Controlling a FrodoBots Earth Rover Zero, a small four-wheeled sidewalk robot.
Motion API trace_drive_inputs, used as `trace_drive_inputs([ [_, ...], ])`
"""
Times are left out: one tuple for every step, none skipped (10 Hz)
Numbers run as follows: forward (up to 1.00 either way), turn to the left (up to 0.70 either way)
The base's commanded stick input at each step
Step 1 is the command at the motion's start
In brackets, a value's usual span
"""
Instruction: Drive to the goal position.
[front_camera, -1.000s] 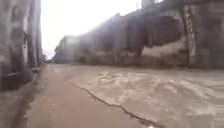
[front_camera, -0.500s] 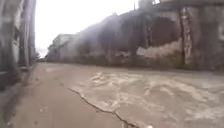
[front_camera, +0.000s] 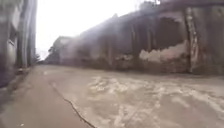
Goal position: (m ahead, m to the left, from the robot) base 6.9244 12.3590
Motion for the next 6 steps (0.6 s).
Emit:
trace_drive_inputs([
  [0.7,0.35],
  [0.7,0.35],
  [0.7,0.35],
  [0.7,0.35],
  [0.7,0.35],
  [0.7,0.17],
])
